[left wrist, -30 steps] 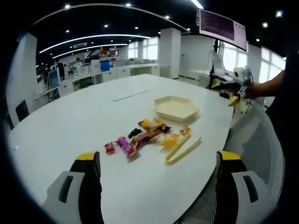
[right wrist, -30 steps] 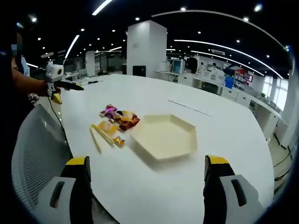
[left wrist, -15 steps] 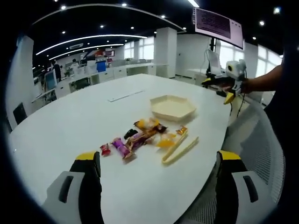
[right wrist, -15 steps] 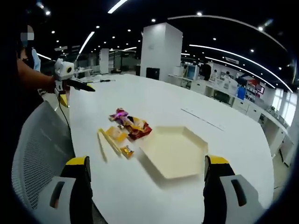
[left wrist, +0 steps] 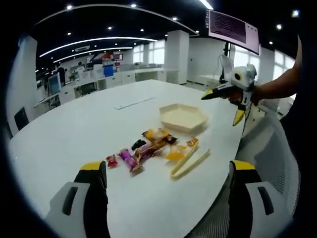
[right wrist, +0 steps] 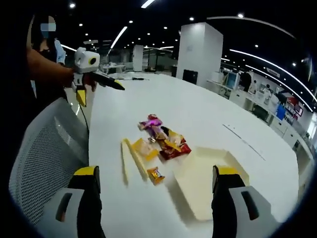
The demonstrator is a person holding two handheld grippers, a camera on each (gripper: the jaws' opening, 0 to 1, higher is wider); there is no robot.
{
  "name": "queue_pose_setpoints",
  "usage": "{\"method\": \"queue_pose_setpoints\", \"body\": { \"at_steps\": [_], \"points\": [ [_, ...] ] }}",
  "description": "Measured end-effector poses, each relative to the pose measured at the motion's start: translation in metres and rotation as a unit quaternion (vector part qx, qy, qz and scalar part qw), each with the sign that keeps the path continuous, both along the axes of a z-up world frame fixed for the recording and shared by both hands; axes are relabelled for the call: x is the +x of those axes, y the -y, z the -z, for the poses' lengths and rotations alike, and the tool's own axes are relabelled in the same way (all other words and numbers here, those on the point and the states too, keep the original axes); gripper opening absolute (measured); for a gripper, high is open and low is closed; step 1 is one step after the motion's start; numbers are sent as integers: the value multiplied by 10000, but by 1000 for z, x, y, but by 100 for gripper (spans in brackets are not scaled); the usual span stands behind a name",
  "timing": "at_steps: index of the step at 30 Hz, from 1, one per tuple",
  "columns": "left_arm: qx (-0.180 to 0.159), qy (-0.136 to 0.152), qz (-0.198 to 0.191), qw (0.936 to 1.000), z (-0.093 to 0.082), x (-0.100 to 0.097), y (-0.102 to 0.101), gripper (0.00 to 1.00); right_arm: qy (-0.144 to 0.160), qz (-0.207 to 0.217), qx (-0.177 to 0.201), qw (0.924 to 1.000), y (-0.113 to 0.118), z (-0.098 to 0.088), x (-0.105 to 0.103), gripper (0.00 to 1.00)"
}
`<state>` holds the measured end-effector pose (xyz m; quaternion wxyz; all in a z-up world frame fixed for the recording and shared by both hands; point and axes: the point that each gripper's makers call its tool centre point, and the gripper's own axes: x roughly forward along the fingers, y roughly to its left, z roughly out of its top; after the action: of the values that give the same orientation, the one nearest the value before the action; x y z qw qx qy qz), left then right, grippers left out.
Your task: Place the target food into the container with the food tongs after gripping and lifting it, then release it inside without dropping or visibly crushing the food.
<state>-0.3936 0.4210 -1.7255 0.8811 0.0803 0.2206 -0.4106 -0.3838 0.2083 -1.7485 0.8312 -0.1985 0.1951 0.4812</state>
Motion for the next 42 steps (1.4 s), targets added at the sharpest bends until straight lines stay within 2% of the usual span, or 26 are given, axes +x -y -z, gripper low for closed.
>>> {"method": "queue_pose_setpoints", "body": {
  "at_steps": [5,9,11,13,15,18,22,26,31,32,34,36,38,42],
  "points": [
    [-45,-3,-55,10000,-3,-1,2,99,-263,-427,-132,9987,-24,23,-5,85],
    [-61,26,-131,9999,-5,-2,0,99,-360,-812,-234,9958,-41,41,-10,72],
    [-47,24,-151,9999,-6,-4,-1,99,-370,-1076,-420,9926,-47,52,-12,66],
    [-80,18,-185,9998,-7,-5,-1,99,-325,-1092,-471,9924,-50,60,-7,65],
    [-57,19,-208,9998,-7,-7,-2,99,-436,-1231,-530,9900,-54,68,-8,58],
    [-61,8,-268,9996,-7,-9,-4,99,-466,-1348,-590,9880,-59,76,-8,53],
    [-105,14,-344,9994,-8,-11,-5,99,-507,-1474,-653,9856,-64,83,-9,47],
    [-81,-7,-373,9993,-5,-13,-5,99,-672,-1522,-652,9839,-68,91,-10,41],
    [-97,2,-369,9993,-8,-14,-2,98,-642,-1696,-964,9787,-71,106,-13,38],
    [-106,0,-366,9993,-8,-14,-2,98,-527,-1729,-981,9786,-72,105,-11,38],
    [-108,5,-364,9993,-9,-14,-1,98,-438,-1555,-1057,9812,-67,105,-3,29],
    [-112,25,-355,9993,-10,-13,0,98,-516,-1494,-1053,9818,-67,105,-2,24],
    [-117,52,-356,9993,-11,-13,0,98,-486,-1527,-1142,9805,-68,106,-3,24],
    [-131,45,-317,9994,-14,-12,2,97,-353,-1592,-1401,9766,-69,105,-4,13]
  ]
}}
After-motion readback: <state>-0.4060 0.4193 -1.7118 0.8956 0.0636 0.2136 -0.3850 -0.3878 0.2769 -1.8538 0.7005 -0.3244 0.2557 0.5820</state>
